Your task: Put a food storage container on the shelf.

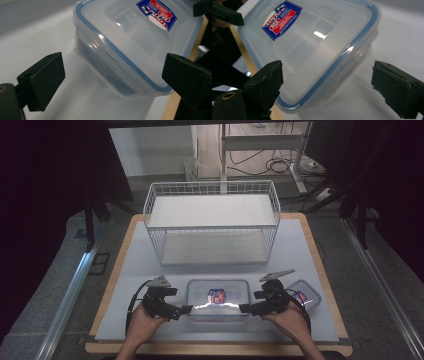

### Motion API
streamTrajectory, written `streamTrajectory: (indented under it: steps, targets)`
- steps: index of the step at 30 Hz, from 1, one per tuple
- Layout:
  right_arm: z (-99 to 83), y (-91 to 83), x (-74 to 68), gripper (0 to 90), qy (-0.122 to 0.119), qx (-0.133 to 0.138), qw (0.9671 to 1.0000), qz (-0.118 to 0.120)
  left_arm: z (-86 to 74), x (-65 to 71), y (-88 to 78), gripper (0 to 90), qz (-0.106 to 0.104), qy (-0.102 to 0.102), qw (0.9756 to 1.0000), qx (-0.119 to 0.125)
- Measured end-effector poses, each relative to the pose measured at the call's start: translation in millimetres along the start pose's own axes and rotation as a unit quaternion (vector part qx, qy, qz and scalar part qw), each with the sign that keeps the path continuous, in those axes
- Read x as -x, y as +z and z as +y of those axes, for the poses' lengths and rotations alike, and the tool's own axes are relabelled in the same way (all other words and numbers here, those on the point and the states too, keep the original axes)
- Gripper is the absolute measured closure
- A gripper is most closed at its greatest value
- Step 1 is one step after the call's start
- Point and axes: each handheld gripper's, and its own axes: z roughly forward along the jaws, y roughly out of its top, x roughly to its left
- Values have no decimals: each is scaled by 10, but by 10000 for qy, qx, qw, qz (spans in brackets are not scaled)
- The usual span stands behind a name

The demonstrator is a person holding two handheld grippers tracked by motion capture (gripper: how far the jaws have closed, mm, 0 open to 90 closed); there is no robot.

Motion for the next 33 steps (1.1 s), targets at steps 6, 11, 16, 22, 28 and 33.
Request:
streamTrajectory:
  steps: [6,11,16,22,28,33]
  targets:
    - [25,86,32,111,176,-114,9991,377,73,35,121,50,-359,-22,9992,-176]
    - [19,108,21,120,167,-159,9985,498,63,69,136,64,-444,-211,9985,-255]
    - [5,48,-29,173,29,-124,9992,384,54,170,75,108,-198,-54,9995,-244]
    - [-48,-30,-45,269,41,51,9992,393,-15,172,-13,219,-222,-185,9996,52]
    - [-141,-143,-12,413,150,338,9976,590,-105,158,-97,375,-350,-325,9984,310]
    - [-156,-150,-8,419,210,325,9973,620,-116,129,-75,364,-424,-435,9974,378]
